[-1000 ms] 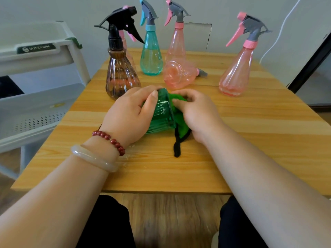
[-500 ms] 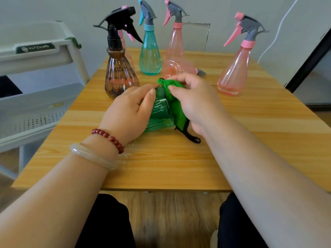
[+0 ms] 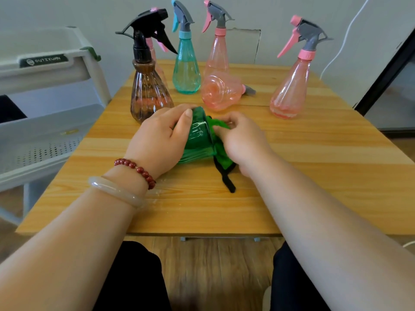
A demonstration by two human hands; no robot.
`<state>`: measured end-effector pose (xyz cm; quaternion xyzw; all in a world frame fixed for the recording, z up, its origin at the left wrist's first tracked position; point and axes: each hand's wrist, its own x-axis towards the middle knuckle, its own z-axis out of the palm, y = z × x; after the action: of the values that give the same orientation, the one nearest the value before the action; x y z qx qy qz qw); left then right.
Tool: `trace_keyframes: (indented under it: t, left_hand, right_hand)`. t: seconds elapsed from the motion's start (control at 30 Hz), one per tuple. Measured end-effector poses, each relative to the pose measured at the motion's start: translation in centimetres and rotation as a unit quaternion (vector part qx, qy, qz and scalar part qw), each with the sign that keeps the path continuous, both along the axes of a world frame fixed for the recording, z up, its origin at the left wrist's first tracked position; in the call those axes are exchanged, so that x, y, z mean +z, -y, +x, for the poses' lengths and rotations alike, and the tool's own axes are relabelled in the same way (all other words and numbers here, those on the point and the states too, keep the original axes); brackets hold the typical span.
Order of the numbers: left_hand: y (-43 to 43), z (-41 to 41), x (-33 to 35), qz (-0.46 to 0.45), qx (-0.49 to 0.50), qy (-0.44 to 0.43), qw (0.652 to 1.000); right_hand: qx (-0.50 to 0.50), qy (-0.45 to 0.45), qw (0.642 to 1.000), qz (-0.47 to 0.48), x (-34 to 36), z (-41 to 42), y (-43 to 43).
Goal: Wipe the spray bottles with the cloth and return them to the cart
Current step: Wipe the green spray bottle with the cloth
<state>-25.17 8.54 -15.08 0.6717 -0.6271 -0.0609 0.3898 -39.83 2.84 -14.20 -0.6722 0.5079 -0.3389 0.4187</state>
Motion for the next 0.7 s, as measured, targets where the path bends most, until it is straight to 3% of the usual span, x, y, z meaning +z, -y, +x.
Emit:
trace_keyframes:
  t: [0.13, 0.27, 0.47, 0.6, 0.7]
  left_hand:
    - [0.1, 0.0, 0.3, 0.004, 0.005, -0.009, 1.0]
    - [0.1, -0.1, 0.3, 0.004, -0.003, -0.012, 1.0]
    - [0.2, -0.1, 0.1, -0.005, 0.002, 0.002, 1.0]
    - [0.2, -0.2, 0.1, -0.009, 0.006, 0.005, 1.0]
    - [0.0, -0.3, 0.0, -0.01, 0.004, 0.012, 1.0]
  right_hand:
    - [0.022, -0.027, 0.999, 0.026, -0.2, -1.6, -0.7]
    - [0.01, 0.025, 0.999, 0.021, -0.1, -1.8, -1.2]
    - [0.0, -0.04, 0.999, 0.0, 0.3, -0.9, -1.5]
    - [-0.001, 0.01, 1.0, -0.014, 1.3, -2.1, -2.3]
    - [-0.017, -0.008, 1.0, 0.017, 1.0, -1.6, -2.3]
